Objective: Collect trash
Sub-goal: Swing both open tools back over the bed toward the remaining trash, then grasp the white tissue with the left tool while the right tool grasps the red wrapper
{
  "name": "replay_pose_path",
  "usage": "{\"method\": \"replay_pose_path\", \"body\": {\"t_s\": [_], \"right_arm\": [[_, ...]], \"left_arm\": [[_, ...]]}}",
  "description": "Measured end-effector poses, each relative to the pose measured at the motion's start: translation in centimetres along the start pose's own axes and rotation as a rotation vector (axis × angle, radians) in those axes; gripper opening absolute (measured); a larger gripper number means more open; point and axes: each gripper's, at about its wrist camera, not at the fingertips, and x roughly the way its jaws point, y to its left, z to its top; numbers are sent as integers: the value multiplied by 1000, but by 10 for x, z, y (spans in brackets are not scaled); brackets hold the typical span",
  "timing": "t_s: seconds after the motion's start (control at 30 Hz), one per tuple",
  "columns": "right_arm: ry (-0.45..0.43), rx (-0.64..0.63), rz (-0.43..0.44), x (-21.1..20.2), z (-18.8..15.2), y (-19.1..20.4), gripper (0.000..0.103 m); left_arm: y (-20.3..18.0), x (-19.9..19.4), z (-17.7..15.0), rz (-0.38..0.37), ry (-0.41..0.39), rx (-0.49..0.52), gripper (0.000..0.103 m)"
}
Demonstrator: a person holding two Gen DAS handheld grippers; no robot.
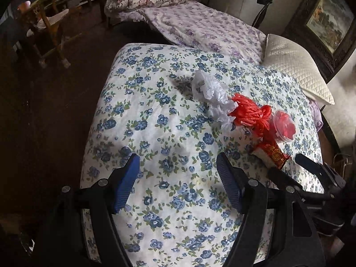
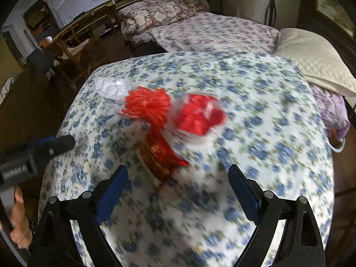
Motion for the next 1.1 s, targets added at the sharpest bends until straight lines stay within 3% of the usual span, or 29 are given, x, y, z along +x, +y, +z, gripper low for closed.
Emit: {"method": "replay_pose_path", "body": {"t_s": [0.1, 0.2, 0.27, 0.33, 0.53, 0.7, 0.83, 0.87, 0.93, 1.1], "right_arm": [[6, -37, 7, 10, 7, 14, 89], [19, -76, 16, 16, 11, 24, 72], [26, -98, 12, 18, 10, 29, 44], [27, -115, 20, 14, 7, 31, 38], [28, -138, 31, -10, -10, 26, 35], [6, -54, 36, -41, -29, 1, 35], [-28, 19, 69, -60, -42, -18, 31], [-31, 41, 84, -62, -45, -23, 26], [-24, 52, 100, -62, -46, -28, 18], [-18, 65, 118, -54, -45, -37, 21]], "left_arm": [[4, 1, 1, 1, 0, -7, 70], [9, 3, 3, 0, 1, -20, 70], [10, 4, 4, 1, 0, -27, 70], [11, 5, 5, 1, 1, -31, 70], [11, 6, 5, -2, 2, -34, 70], [10, 3, 9, -35, -20, -67, 70], [7, 3, 31, -111, -39, -143, 70], [5, 5, 36, -112, -40, -149, 70], [-2, 14, 51, -82, -34, -139, 70], [-17, 42, 73, -21, -3, -126, 70]]}}
